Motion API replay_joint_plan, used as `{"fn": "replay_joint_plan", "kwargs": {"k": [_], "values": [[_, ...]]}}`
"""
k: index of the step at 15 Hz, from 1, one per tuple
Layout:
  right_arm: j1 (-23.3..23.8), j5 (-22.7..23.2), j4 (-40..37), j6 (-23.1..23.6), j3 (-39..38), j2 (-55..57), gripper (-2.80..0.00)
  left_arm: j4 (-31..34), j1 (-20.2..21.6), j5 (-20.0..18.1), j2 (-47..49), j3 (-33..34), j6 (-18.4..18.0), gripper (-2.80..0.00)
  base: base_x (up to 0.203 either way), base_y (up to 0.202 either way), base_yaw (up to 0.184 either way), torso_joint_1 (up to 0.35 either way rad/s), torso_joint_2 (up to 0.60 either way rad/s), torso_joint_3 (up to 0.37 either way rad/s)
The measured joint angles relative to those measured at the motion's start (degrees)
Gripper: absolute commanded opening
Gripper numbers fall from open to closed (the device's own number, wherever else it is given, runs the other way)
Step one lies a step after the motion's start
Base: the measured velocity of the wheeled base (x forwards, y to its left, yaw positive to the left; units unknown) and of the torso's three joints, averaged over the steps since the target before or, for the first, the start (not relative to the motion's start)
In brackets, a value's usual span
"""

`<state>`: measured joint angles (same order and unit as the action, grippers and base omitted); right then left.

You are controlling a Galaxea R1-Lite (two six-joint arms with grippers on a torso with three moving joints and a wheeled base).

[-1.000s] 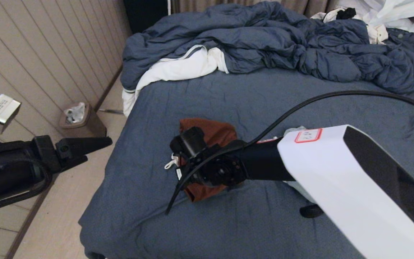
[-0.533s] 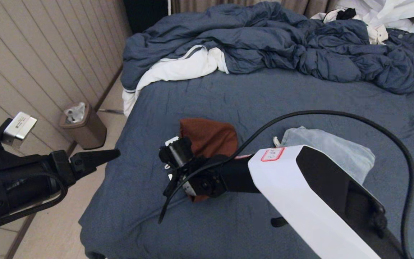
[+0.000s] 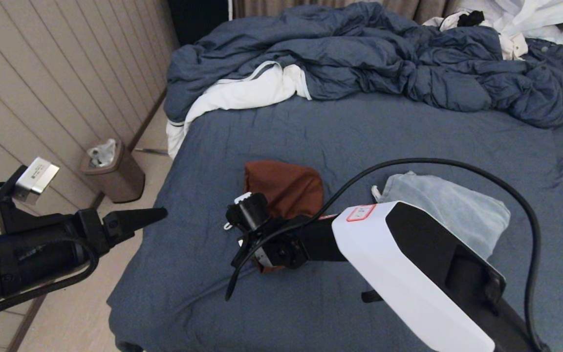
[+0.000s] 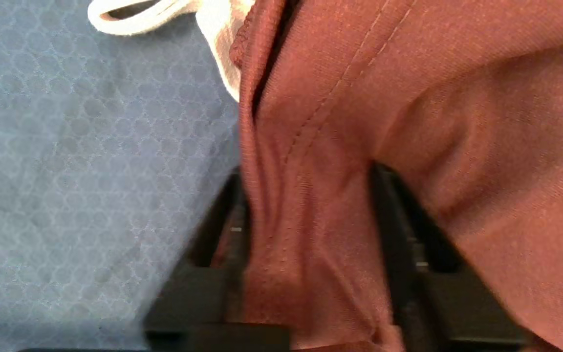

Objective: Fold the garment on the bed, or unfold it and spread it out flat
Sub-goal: Unford the brown shorts

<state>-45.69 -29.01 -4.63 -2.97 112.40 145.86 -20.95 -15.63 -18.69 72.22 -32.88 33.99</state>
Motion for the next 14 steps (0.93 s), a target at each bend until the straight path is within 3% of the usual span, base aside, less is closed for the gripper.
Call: {"fn": "replay_joint_plan", "kwargs": {"k": [10, 14], "values": [[0.76, -0.31, 0.32, -0.13, -0.24, -7.68, -2.80, -2.09, -0.63, -0.32, 2.50, 1.33, 0.42, 0.00, 0.000, 0.000, 0.000, 0.000, 0.00, 0.000], [7.33, -0.25, 0.21, -0.39, -1.73, -13.57, -2.80, -2.12, -0.74, -0.36, 3.46, 1.43, 0.41, 0.00, 0.000, 0.000, 0.000, 0.000, 0.00, 0.000]]}}
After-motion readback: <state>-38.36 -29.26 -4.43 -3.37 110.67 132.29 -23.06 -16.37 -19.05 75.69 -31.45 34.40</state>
